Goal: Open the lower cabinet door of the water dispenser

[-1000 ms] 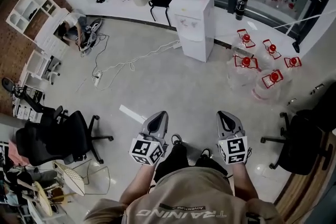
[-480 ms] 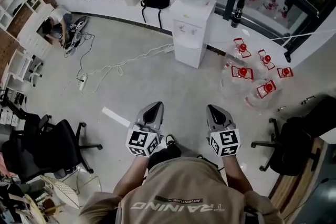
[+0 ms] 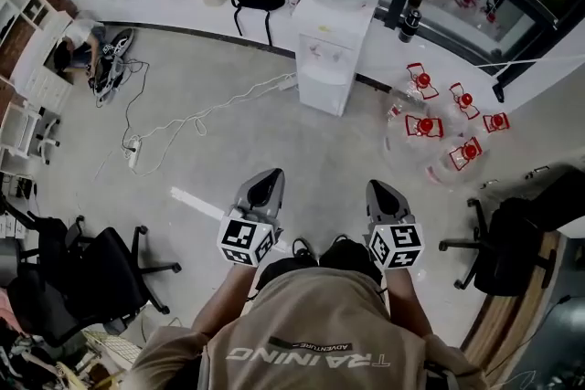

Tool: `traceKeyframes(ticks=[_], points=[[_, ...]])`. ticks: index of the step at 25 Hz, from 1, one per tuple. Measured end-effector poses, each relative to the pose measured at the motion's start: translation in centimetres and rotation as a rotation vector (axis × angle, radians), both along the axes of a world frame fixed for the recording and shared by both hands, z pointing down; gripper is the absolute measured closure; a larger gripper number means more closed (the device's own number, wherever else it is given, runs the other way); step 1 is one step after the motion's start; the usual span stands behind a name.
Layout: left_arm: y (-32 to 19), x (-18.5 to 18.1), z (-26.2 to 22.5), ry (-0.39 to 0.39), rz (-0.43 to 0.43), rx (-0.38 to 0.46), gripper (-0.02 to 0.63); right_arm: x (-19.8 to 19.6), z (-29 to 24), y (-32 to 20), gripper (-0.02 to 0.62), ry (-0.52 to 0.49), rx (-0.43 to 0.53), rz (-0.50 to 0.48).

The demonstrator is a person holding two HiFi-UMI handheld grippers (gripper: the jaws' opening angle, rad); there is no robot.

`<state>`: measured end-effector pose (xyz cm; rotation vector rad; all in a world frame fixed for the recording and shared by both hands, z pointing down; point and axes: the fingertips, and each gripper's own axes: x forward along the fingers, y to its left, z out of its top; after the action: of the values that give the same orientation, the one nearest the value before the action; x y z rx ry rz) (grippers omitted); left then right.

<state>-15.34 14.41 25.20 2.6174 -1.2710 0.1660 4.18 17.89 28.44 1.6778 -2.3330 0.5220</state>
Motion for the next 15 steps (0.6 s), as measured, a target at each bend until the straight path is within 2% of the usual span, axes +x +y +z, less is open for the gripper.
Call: traceKeyframes(ticks=[6,9,12,15], points=[[-6.1,2.7,1.1,-0.036,0.03,-0.011,0.604,3.3,2.2,-5.2,0.586,0.053,-0.018,0.021],[-9.6,4.8,0.7,-0.067,0.048,0.013,0.604,4.9,2.5,-9.2,0.586,0.078,0.036,0.025],[-13.4,7.6,-0.8,-0.094,0.067,0.055,0.604,6.4,1.8,-13.9,0.586,0.112,0.1,-0.01],[-16.3,9.9,-1.8,-0.102,0.075,0.071,0.604,7.6,1.9,-17.8,0.586,0.088,0.106,-0.043]])
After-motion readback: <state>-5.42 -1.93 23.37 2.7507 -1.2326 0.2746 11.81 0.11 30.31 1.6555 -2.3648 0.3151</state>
